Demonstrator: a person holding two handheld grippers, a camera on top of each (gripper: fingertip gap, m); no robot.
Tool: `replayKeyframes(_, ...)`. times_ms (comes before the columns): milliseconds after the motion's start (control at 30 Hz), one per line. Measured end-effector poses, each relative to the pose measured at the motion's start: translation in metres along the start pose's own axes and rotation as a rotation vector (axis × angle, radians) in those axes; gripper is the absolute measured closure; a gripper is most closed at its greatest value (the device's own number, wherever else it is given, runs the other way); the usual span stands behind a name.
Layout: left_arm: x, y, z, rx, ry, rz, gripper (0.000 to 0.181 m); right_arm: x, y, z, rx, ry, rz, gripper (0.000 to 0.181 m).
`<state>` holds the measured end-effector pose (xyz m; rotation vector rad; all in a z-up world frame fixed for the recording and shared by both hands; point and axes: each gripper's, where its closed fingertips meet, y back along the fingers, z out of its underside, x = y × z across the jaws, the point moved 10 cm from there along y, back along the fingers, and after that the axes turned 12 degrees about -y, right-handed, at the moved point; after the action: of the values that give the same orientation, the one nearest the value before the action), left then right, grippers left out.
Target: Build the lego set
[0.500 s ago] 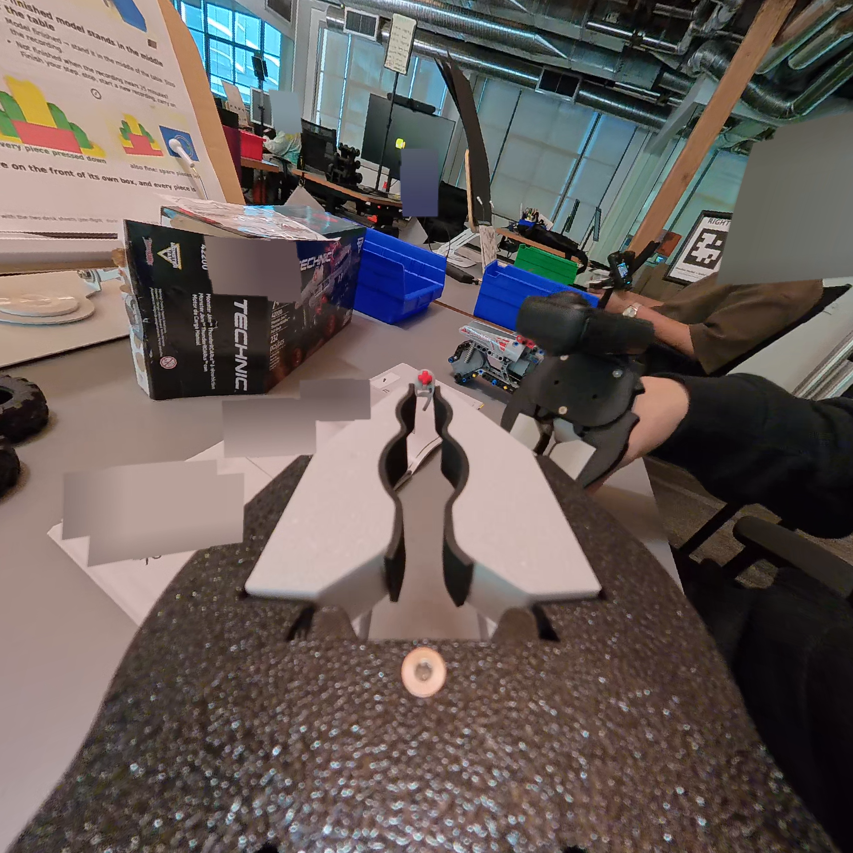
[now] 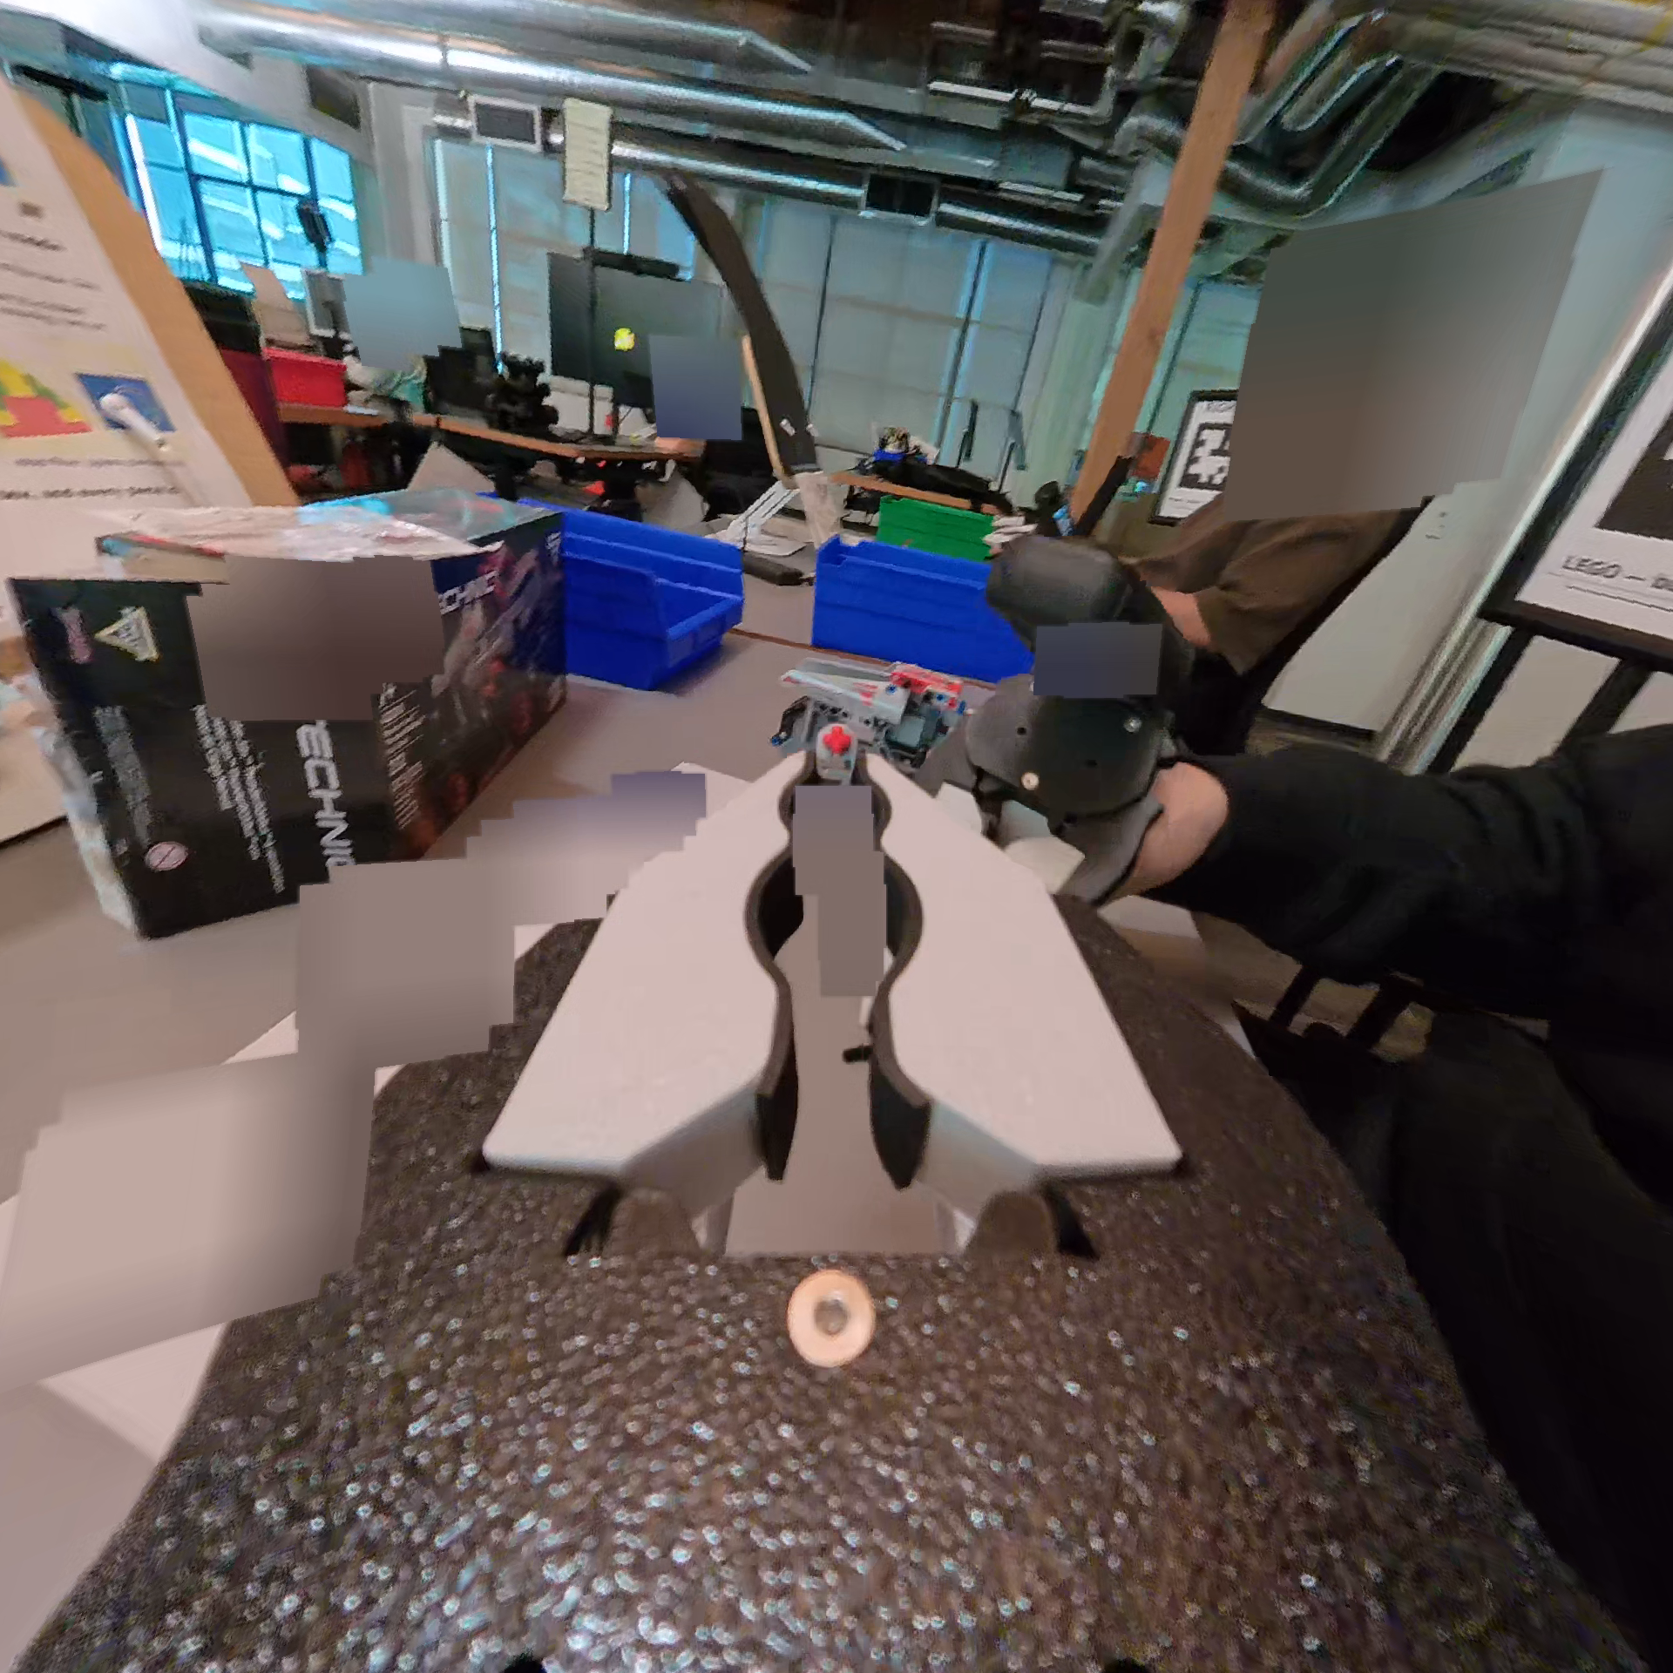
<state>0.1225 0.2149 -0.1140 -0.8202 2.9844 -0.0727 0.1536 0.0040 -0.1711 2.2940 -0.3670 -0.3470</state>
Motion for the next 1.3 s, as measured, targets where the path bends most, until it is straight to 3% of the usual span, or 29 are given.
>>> replayKeyframes(33, 0.001, -0.001, -0.001, 0.02, -0.003, 0.015, 0.177, 0.003, 0.01, -0.003, 0.114, -0.047, -0.01, 0.179)
replayKeyframes(200, 0.006, -0.003, -0.005, 0.133, 0.05, 0.091, 0.177, 0.01, 0.067, -0.016, 0.89, -0.305, -0.261, 0.179)
replayKeyframes(333, 0.016, -0.021, -0.001, 0.132, 0.091, 0.162, 0.177, 0.01, 0.073, -0.01, 1.186, -0.396, -0.424, 0.179)
replayKeyframes(533, 0.035, -0.053, 0.007, 0.033, 0.085, 0.206, 0.177, 0.005, 0.064, 0.005, 1.242, -0.45, -0.505, 0.179)
replayKeyframes(767, 0.046, -0.073, 0.013, 0.086, 0.148, 0.198, 0.177, 0.002, 0.067, 0.013, 1.306, -0.453, -0.541, 0.179)
replayKeyframes(900, 0.047, -0.076, 0.015, 0.148, 0.213, 0.197, 0.178, -0.002, 0.061, 0.011, 1.291, -0.441, -0.527, 0.179)
replayKeyframes(1300, 0.046, -0.075, 0.021, 0.122, 0.241, 0.14, 0.178, -0.001, 0.058, 0.009, 1.204, -0.374, -0.411, 0.179)
